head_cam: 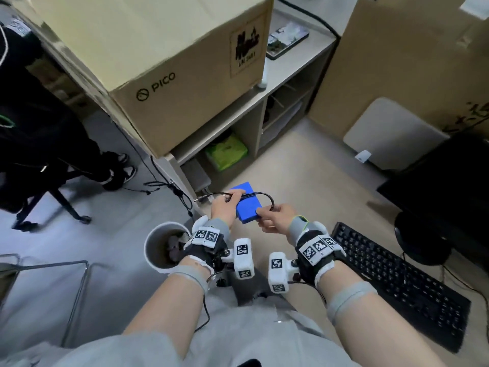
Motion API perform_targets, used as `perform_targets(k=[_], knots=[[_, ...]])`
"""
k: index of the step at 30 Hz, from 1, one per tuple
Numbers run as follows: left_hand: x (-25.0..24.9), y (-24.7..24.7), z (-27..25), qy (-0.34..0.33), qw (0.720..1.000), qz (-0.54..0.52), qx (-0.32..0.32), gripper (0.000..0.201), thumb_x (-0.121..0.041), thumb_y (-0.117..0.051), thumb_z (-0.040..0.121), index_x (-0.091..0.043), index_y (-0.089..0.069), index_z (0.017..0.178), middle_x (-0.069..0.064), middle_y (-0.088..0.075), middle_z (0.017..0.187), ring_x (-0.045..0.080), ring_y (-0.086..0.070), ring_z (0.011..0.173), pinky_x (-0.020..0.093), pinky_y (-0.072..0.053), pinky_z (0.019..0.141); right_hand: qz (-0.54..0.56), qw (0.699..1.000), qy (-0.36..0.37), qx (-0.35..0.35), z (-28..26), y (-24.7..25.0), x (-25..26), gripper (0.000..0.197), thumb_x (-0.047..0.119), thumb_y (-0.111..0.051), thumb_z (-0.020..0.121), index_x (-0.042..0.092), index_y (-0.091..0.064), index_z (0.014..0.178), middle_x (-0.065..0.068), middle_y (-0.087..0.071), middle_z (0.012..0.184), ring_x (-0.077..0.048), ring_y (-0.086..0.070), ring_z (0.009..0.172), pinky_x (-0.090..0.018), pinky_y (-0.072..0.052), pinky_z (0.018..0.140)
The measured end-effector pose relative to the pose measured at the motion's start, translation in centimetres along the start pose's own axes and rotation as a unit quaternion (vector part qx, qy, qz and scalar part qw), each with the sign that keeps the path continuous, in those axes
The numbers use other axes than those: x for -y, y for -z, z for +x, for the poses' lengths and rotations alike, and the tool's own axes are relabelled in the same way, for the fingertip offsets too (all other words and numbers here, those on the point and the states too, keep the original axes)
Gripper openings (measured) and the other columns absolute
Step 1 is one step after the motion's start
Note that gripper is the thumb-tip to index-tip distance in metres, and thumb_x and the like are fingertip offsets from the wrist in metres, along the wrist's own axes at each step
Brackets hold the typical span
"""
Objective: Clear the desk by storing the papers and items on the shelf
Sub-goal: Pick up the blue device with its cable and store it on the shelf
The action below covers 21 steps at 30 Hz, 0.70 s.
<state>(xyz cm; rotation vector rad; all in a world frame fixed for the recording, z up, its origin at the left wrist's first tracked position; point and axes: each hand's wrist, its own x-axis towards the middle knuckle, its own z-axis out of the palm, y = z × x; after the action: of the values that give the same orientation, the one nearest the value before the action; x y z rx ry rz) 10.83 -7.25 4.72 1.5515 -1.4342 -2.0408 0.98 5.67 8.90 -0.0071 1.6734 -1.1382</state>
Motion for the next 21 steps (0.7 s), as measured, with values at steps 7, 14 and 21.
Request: perform_targets(k=[7,14,21], knots=[[-3.6,-0.5,-0.4,0.040,0.994,-0.070,-0.079,0.008,-0.011,-0.061,0.091,-0.010,-0.059,0.083,0.011,-0.063,0.089,0.023,-0.064,0.077,0.032,-0.059,0.065,-0.040,0.999,0.023,0.023,4.0,-0.2,2.4,0.010,0.008,-0.066,0.088,0.005,-0.057,0.086,-0.017,-0.058,0.075,-0.019,-0.053,0.056,-0.026,-0.054,0.058],[-2.3,1.1,2.4,0.067,0.982,-0.108,-0.143,0.024,-0.004,-0.048,0.099,-0.010,-0.052,0.076,0.011,-0.058,0.081,0.018,-0.058,0.070,0.021,-0.055,0.049,-0.062,0.997,-0.024,0.030,9.1,-3.3,2.2,0.021,0.003,-0.070,0.083,0.009,-0.056,0.069,-0.006,-0.053,0.049,-0.018,-0.046,0.045,-0.035,-0.050,0.065],[-2.9,1.1,8.4,0.121,0.972,0.156,-0.125,0.040,-0.031,-0.042,0.095,0.003,-0.060,0.104,0.030,-0.063,0.117,0.042,-0.063,0.103,0.046,-0.050,0.094,-0.103,0.993,-0.043,0.036,13.6,-3.9,2.6,0.017,0.011,-0.075,0.081,0.007,-0.058,0.081,-0.010,-0.057,0.056,-0.019,-0.049,0.043,-0.030,-0.043,0.052]])
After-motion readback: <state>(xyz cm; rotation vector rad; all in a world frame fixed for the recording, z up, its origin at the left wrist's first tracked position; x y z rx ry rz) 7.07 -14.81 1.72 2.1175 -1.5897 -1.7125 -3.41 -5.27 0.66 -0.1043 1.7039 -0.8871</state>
